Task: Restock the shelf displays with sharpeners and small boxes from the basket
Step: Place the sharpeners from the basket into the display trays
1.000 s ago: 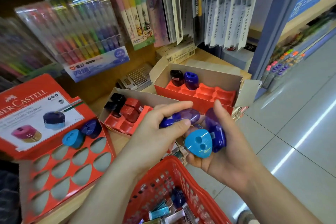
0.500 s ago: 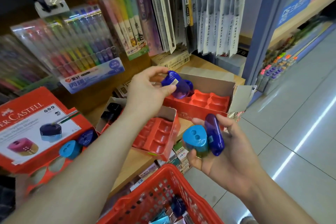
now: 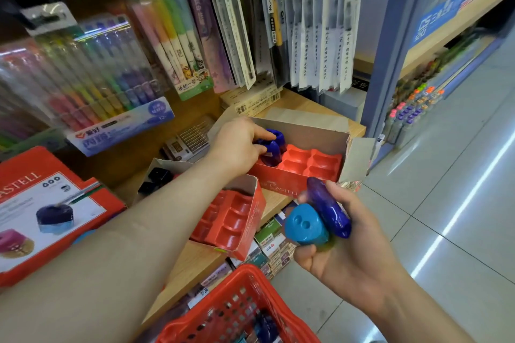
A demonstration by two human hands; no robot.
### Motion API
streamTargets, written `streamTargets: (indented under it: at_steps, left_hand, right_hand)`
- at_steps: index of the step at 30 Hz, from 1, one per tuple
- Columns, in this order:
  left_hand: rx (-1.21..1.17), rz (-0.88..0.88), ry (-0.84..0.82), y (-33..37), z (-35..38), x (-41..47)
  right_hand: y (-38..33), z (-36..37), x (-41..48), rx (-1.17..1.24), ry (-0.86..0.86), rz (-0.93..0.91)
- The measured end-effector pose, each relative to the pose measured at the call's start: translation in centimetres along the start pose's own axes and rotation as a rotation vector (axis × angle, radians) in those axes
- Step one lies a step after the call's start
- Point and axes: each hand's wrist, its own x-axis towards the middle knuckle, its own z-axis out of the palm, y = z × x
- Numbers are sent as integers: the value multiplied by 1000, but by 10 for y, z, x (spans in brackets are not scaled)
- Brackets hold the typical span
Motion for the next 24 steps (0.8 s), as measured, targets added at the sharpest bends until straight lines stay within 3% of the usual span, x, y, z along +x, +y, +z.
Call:
streamTargets:
  at_steps: [5, 8, 11, 13, 15, 18, 22, 24]
  left_hand:
    - [110, 13, -32, 4, -6, -7]
    - [65, 2, 48, 19, -18, -32]
    - [-175, -11, 89, 38, -23, -77]
    - [-400, -49, -6, 49, -20, -106]
    - [-460, -55, -62, 53, -11, -124]
    - [-524, -54, 33, 48, 1, -131]
    - [-872, -45, -22, 47, -3, -137]
    - [-957, -37, 38, 51, -6, -138]
  right_hand:
    - [-2, 3, -2, -21, 30, -1]
    - [-2, 4, -1, -10, 18, -67]
    - [-1, 4, 0, -74, 0, -153]
    - [1, 4, 1, -145, -31, -194]
    - [3, 2, 2, -203, -52, -230]
    - [6, 4, 1, -262, -53, -260]
    - [7, 4, -2, -326, -29, -274]
    - [7, 3, -1, -349, -32, -272]
